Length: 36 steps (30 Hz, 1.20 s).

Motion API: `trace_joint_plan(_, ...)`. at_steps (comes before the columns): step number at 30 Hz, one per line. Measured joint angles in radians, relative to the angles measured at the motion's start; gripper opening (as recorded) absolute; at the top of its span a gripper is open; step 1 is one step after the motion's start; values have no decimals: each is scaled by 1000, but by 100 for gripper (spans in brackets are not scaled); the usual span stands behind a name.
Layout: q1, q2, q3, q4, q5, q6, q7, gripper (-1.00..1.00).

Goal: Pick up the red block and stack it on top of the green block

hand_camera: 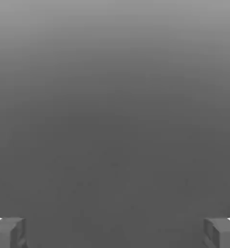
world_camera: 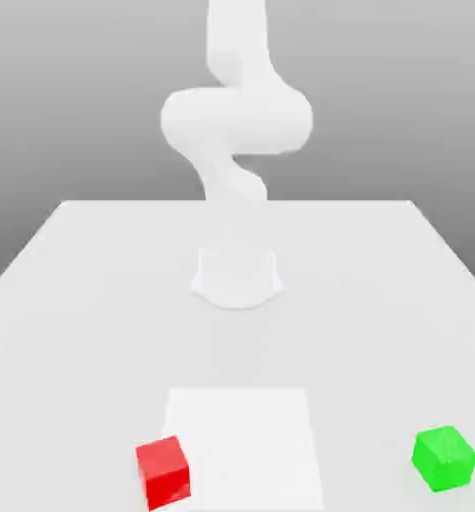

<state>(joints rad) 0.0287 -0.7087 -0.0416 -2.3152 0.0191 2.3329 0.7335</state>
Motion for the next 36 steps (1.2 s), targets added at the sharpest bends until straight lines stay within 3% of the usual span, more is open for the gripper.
trace_joint_plan(13, 104, 480, -174, -79, 122, 170, -363, 0)
trace_joint_plan(20, 89, 730, -199, -122, 156, 264, -535, 0)
trace_joint_plan(25, 67, 897, -211, -153, 117, 337, -611, 0)
trace_joint_plan(30, 17, 1076, -151, -133, 189, 471, -683, 0)
trace_joint_plan(31, 8, 1098, -139, -129, 200, 490, -691, -100)
trace_joint_plan(36, 7, 1098, -139, -129, 199, 487, -690, -100)
